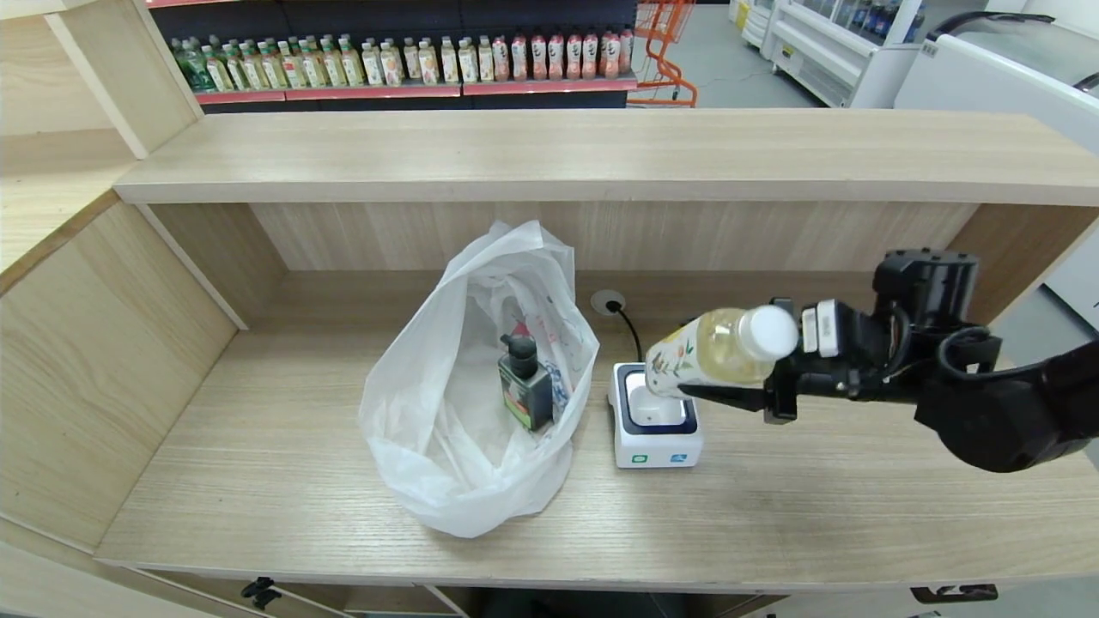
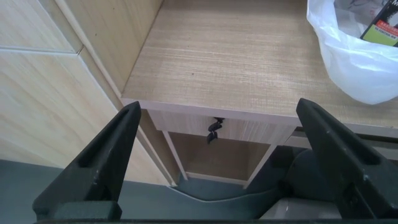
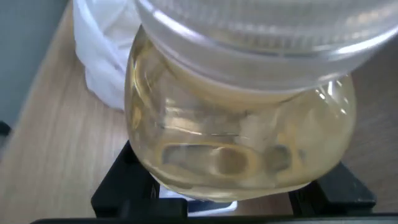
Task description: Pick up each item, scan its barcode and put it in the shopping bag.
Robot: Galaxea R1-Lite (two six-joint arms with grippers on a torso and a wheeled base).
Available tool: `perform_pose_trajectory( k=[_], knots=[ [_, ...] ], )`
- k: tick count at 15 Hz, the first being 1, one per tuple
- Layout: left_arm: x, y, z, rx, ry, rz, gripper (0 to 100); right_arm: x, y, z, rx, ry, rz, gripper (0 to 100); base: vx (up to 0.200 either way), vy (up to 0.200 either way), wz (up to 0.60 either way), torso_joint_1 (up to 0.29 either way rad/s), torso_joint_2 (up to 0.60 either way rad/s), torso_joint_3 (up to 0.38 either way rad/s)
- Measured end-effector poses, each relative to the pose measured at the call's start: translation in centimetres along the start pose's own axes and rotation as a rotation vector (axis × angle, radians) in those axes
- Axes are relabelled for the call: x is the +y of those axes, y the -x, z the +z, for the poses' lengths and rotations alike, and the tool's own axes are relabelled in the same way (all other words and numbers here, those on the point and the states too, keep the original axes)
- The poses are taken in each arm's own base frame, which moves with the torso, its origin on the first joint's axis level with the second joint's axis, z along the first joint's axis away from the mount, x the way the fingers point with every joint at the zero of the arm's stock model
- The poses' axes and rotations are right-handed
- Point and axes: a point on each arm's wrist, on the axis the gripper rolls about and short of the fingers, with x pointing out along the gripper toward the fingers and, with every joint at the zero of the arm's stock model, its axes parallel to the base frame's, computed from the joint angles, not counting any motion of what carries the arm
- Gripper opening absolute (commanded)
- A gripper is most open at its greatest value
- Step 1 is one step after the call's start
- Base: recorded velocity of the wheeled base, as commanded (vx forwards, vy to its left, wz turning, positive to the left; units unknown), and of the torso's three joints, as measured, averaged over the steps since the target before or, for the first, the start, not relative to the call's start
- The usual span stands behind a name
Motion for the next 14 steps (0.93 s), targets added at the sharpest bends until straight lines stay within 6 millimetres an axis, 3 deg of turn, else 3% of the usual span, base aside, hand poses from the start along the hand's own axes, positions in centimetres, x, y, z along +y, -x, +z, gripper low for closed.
perform_pose_trajectory(
  k=[5,8,14],
  knots=[
    [0.0,0.0,0.0,0.0,0.0,0.0,100,-1.5,3.2,7.1,0.032,-0.502,-0.282,0,0.0,0.0,0.0,0.0,0.0,0.0],
    [0.0,0.0,0.0,0.0,-0.001,0.0,100,-0.6,4.1,8.7,0.041,-0.63,-0.389,0,0.0,0.0,0.0,0.0,0.0,0.0],
    [0.0,0.0,0.0,0.0,0.0,-0.001,100,1.2,4.1,10.5,0.008,-1.148,-0.439,0,0.0,0.2,0.0,0.004,0.0,0.003]
  ],
)
